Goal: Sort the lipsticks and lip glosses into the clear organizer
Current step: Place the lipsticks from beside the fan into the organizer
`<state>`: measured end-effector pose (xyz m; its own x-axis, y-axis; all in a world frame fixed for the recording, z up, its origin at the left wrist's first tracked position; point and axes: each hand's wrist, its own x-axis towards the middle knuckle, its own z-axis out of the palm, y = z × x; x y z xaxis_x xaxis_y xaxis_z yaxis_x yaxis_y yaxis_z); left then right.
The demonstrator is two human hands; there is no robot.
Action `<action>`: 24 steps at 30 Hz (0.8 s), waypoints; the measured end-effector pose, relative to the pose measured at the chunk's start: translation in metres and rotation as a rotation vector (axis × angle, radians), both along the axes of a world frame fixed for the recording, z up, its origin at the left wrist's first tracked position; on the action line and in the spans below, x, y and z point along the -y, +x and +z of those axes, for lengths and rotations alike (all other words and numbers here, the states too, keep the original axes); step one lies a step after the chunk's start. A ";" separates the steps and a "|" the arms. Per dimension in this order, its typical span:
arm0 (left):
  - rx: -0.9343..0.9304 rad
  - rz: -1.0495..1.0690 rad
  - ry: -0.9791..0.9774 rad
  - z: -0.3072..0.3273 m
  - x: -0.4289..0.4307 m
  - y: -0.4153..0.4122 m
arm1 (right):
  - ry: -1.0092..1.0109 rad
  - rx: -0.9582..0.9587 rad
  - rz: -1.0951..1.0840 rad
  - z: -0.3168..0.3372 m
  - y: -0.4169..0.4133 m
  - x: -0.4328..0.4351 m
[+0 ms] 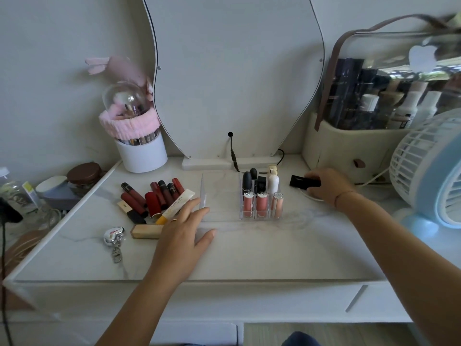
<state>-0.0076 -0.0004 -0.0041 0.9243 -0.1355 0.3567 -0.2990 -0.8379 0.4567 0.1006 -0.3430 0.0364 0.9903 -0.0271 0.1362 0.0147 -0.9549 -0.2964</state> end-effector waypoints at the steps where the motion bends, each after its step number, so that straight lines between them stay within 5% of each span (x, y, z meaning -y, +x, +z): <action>1: 0.002 0.000 0.000 0.000 0.000 0.000 | -0.007 -0.003 -0.008 -0.002 -0.001 0.001; 10: -0.013 0.014 -0.002 0.000 0.000 -0.001 | 0.485 0.309 0.066 0.042 -0.012 -0.026; 14: -0.020 0.024 -0.001 0.001 0.001 -0.002 | 0.503 0.416 0.170 0.077 -0.010 -0.060; 24: -0.007 0.002 0.010 0.001 0.000 -0.001 | 0.362 0.270 0.349 0.082 -0.002 -0.115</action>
